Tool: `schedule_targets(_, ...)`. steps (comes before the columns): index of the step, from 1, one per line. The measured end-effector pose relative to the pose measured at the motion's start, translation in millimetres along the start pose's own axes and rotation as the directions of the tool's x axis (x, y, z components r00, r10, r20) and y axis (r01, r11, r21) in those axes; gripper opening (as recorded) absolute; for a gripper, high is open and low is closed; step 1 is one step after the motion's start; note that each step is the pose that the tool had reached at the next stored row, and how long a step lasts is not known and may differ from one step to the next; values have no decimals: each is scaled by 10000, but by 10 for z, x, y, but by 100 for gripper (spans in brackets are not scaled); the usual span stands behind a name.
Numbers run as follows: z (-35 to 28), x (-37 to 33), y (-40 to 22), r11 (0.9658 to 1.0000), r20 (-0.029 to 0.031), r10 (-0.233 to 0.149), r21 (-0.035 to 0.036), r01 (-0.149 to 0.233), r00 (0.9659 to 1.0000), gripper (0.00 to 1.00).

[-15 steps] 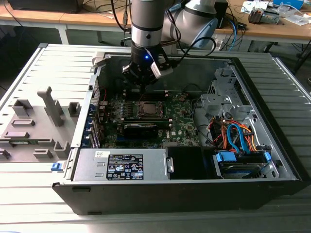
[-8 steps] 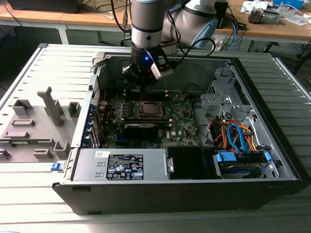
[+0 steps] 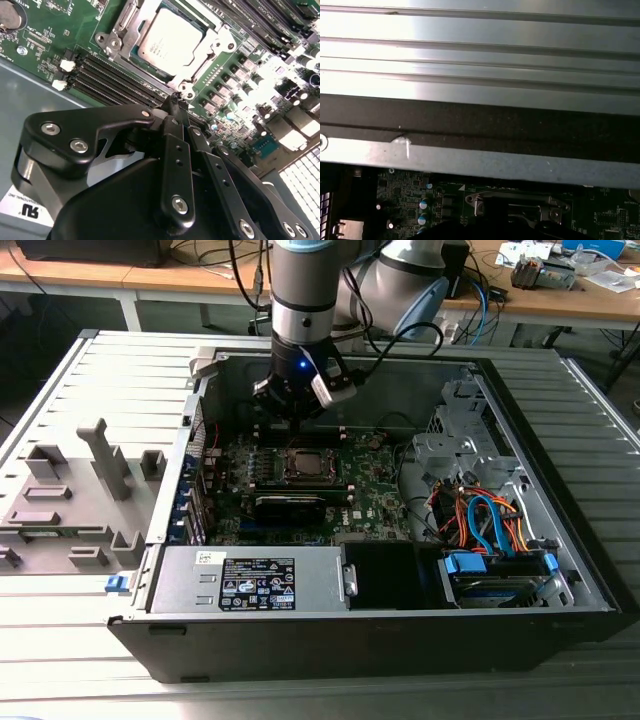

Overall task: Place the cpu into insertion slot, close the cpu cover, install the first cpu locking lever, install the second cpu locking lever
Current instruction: 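Install the first cpu locking lever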

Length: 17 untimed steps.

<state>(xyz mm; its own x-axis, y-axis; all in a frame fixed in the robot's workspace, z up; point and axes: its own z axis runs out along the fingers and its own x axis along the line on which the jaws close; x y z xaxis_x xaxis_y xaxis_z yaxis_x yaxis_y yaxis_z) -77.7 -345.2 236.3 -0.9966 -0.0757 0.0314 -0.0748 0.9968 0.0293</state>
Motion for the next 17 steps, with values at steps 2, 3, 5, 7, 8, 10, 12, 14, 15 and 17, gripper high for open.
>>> schedule_targets(2, 20, -44, -4, 10000, -5, -38, 8, 38, 10000, 11)
schedule_targets(3, 30, -65, -6, 10000, -6, -55, 13, 55, 10000, 11)
schedule_targets(5, 40, -82, -7, 10000, -8, -68, 19, 68, 10000, 11)
schedule_targets(7, 50, -99, -9, 10000, -9, -79, 23, 79, 10000, 11)
schedule_targets(8, 58, -111, -10, 10000, -10, -88, 28, 88, 10000, 11)
schedule_targets(10, 67, -127, -11, 9999, -11, -98, 31, 98, 10000, 11)
schedule_targets(12, 70, -140, -13, 9999, -12, -106, 33, 106, 9999, 11)
schedule_targets(14, 74, -154, -14, 9999, -11, -113, 32, 113, 9999, 11)
schedule_targets(15, 74, -156, -14, 9999, -12, -114, 33, 114, 9999, 11)
schedule_targets(17, 80, -164, -14, 9999, -10, -118, 30, 118, 9999, 11)
